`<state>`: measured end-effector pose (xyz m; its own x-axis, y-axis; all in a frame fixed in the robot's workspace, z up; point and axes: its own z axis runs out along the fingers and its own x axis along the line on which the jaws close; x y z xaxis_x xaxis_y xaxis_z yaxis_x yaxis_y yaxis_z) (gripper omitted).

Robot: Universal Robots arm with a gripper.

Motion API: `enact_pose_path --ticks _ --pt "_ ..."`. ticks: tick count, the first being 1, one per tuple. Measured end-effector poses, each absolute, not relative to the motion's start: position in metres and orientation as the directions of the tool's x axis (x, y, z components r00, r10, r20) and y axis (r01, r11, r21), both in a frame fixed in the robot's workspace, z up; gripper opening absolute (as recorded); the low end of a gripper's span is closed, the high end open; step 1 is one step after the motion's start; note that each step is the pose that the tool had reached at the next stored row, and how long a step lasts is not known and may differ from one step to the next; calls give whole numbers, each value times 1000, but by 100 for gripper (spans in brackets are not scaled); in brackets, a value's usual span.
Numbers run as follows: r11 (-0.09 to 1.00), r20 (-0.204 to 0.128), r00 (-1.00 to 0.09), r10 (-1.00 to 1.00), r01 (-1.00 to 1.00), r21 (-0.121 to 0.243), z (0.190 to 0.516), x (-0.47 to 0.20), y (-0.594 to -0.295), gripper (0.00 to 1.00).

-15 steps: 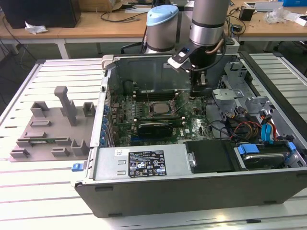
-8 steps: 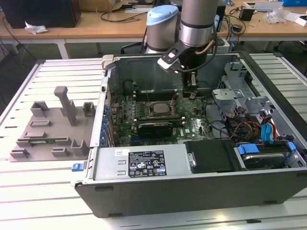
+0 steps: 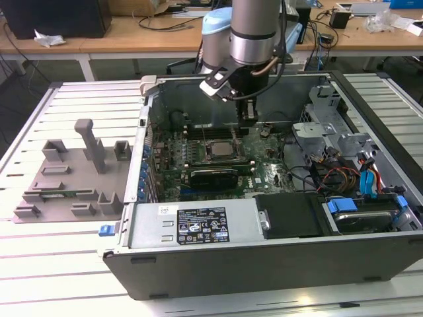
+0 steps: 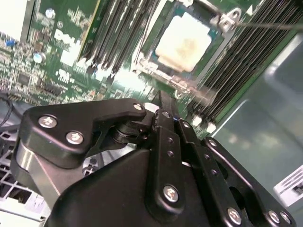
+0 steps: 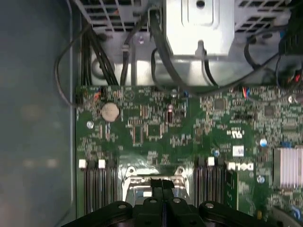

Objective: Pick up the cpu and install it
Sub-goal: 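Close the cpu cover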

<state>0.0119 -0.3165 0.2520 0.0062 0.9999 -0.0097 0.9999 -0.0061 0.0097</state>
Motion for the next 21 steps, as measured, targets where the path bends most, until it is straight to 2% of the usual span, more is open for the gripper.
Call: enact_pose_path --ticks 10,21 --pt "-6 -10 6 1000 1000 11 251 -16 -316 11" --pt "-6 -10 6 1000 1000 11 229 -29 -316 11"
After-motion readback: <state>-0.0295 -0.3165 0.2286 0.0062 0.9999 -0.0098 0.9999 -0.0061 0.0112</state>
